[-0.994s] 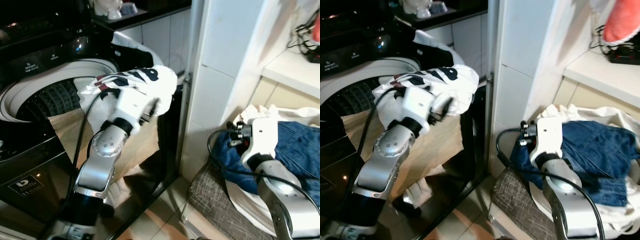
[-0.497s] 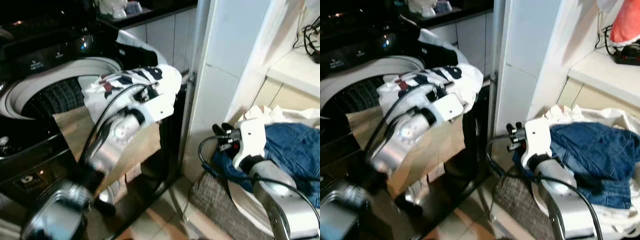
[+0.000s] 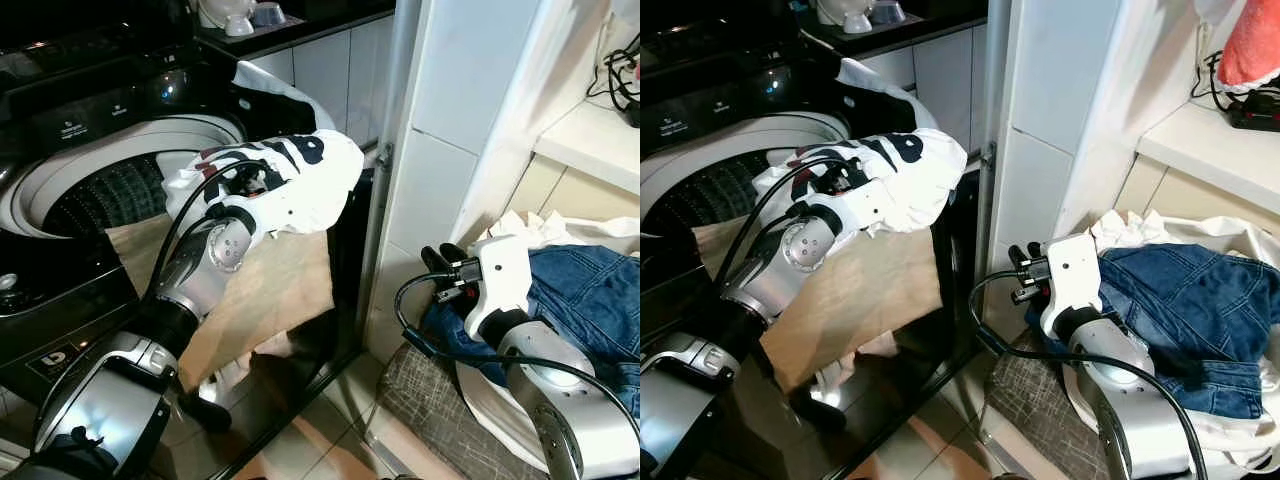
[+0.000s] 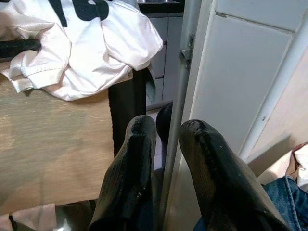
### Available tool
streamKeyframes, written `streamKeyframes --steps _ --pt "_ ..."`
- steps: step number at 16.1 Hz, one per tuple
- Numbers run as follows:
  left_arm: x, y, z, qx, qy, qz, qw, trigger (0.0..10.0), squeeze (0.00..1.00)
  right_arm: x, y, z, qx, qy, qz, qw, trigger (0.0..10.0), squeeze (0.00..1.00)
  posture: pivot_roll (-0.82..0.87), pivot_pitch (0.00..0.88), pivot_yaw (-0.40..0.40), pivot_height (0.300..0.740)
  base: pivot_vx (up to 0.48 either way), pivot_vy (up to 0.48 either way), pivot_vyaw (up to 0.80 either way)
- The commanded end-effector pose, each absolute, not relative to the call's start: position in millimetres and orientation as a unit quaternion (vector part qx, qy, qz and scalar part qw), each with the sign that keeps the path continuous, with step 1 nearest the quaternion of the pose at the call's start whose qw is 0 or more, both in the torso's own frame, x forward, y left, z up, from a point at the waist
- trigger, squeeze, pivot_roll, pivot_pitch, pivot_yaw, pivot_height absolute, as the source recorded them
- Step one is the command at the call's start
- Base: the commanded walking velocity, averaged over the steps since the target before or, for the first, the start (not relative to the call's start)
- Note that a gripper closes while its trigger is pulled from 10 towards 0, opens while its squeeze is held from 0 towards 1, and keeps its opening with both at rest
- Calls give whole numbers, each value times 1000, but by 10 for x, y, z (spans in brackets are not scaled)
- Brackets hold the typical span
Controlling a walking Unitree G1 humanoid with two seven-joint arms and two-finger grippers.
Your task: Clothes washing
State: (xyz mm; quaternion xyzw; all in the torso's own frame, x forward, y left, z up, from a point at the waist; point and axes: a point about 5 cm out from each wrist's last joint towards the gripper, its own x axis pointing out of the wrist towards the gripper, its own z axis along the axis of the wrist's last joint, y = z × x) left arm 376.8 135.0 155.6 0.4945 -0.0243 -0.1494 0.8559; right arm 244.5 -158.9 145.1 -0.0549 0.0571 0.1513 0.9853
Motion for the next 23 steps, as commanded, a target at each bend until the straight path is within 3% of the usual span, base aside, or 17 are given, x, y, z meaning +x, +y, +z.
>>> streamKeyframes --steps 1,4,7,10,12,13,15,16,18,19,20,22,23 --pt "3797 1423 1603 455 -21 -122 882 0 0 2440 -1583 1496 -51 49 161 984 10000 0 -92 0 50 740 0 0 0" --pt "3827 1450 1663 435 -23 -107 894 0 0 2430 -1584 1501 -56 51 176 981 10000 0 -92 0 51 740 0 0 0" --pt "3913 1666 1762 422 -5 -37 906 0 0 2442 -1625 1515 -57 50 172 982 10000 0 -95 0 53 740 0 0 0" --pt "4037 2090 2068 388 13 108 915 0 0 2458 -1631 1524 -59 48 169 983 10000 0 -94 0 50 740 0 0 0" --pt "4074 2395 2499 382 -21 212 899 0 0 2479 -1626 1549 -60 42 168 983 10000 0 -99 0 58 740 0 0 0" --pt "4048 2562 2744 390 -50 273 878 0 0 2485 -1626 1567 -60 38 167 983 10000 0 -102 0 62 740 0 0 0" --pt "4016 2705 2853 409 -47 309 857 0 0 2480 -1626 1570 -60 37 166 984 10000 0 -103 0 65 740 0 0 0" --pt "4016 2754 2748 419 -5 295 859 10000 0 2462 -1623 1553 -59 40 167 983 10000 0 -103 0 67 740 0 0 0" --pt "4029 2734 2628 404 19 267 875 10000 0 2450 -1606 1540 -59 44 174 982 10000 0 -103 0 68 740 0 0 0" --pt "4024 2746 2539 380 43 262 886 10000 220 2446 -1591 1539 -61 46 181 980 10000 0 -103 0 67 740 0 0 0" --pt "4024 2751 2488 337 51 257 904 10000 1000 2448 -1585 1540 -61 46 184 980 10000 0 -103 0 67 740 0 0 0" --pt "4048 2702 2469 303 51 231 923 10000 1000 2452 -1588 1547 -61 44 184 980 10000 0 -97 0 62 740 0 0 0" --pt "4108 2537 2501 262 29 170 949 10000 1000 2452 -1589 1547 -60 44 184 980 10000 0 -94 0 61 740 0 0 0"
